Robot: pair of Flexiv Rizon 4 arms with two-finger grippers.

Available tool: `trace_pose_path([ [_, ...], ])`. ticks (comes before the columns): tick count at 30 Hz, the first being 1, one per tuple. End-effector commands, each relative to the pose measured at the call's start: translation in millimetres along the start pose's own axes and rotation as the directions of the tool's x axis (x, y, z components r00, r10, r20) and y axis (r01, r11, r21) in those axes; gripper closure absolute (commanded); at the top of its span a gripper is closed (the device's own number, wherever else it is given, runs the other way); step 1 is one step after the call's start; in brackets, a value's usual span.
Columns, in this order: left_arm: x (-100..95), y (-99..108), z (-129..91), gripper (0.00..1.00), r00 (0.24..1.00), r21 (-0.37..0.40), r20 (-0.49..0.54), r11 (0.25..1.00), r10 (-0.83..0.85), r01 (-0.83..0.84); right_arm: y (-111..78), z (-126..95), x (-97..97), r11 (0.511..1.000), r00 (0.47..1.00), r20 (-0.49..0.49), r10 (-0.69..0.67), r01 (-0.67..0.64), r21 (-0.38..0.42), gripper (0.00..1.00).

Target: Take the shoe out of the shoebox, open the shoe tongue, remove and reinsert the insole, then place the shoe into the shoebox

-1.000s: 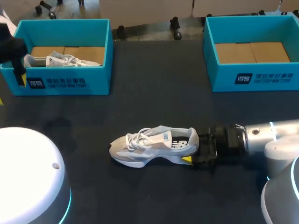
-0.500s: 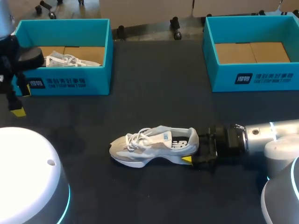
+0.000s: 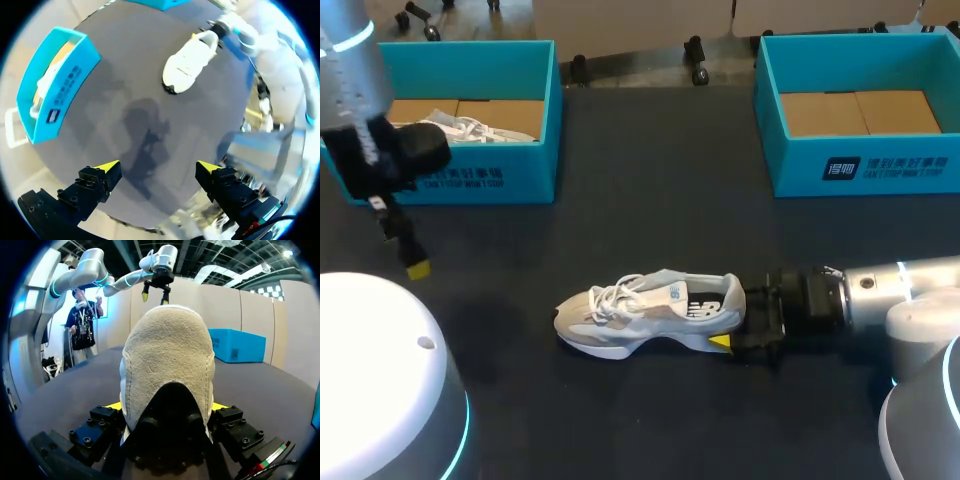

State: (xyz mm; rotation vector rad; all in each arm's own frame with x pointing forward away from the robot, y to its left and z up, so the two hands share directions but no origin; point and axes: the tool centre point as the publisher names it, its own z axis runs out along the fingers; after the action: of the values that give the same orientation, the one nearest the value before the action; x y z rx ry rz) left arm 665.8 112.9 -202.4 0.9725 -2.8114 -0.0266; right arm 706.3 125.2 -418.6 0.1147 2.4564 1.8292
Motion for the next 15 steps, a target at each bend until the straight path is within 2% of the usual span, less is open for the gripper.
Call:
trace_pose_path([
  [1,7.8,-12.2,6.1,0.0,0.944,-0.017,-0.045,0.945,-0.326,0.325,1.5,0.7,0.4,1.0,1.0,0.001,0.001,-0.001,0.005,1.0],
  [5,17.9,-25.5,10.5,0.0,0.906,0.008,-0.068,0.908,-0.417,0.419,1.5,0.7,0.4,1.0,1.0,0.001,0.001,-0.001,0.005,1.0],
  [7,23.4,-32.6,10.2,0.0,0.877,0.061,-0.068,0.875,-0.476,0.48,1.5,0.7,0.4,1.0,1.0,0.001,0.001,-0.001,0.005,1.0],
  [15,26.3,-35.9,11.3,0.0,0.882,0.048,-0.063,0.881,-0.468,0.471,1.5,0.7,0.4,1.0,1.0,0.001,0.001,-0.001,0.005,1.0],
])
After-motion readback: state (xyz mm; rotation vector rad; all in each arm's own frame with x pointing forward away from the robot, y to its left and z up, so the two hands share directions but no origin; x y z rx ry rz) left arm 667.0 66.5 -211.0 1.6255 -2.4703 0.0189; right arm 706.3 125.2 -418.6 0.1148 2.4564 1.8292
